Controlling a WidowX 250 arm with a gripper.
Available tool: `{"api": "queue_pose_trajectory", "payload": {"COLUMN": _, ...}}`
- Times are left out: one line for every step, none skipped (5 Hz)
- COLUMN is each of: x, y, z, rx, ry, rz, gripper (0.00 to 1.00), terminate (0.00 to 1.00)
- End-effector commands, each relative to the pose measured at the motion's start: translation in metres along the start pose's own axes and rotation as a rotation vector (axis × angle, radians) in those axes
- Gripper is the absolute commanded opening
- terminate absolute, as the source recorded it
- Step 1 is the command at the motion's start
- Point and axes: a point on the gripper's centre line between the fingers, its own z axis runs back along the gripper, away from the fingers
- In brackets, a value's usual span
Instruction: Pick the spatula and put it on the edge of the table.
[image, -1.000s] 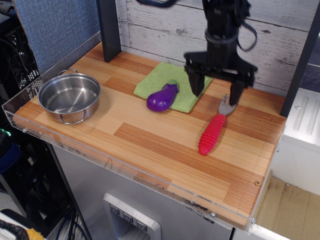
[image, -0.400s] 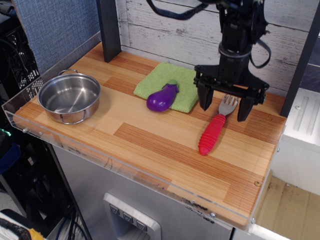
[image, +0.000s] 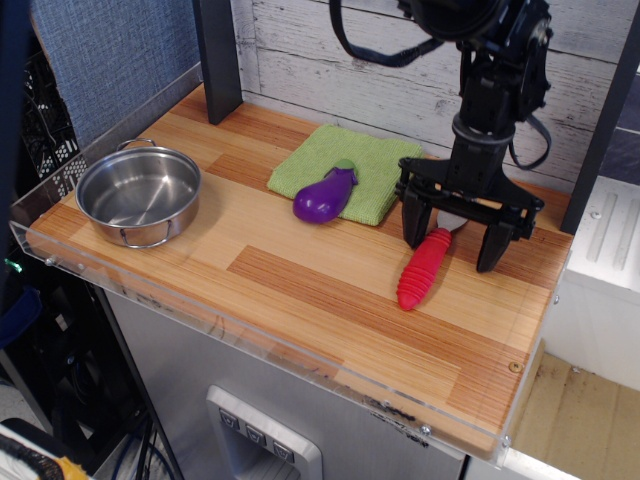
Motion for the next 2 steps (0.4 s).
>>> {"api": "queue_pose_trajectory", "payload": {"x": 0.0032, "y": -0.0053, "z": 0.0140, "rx": 0.004, "ry": -0.039, "rz": -0.015, "gripper": 0.00, "terminate": 0.00}}
{"api": "queue_pose_trajectory", "payload": {"x": 0.0031, "y": -0.0062, "z": 0.0170, "rx": 0.009, "ry": -0.038, "rz": -0.032, "gripper": 0.00, "terminate": 0.00}}
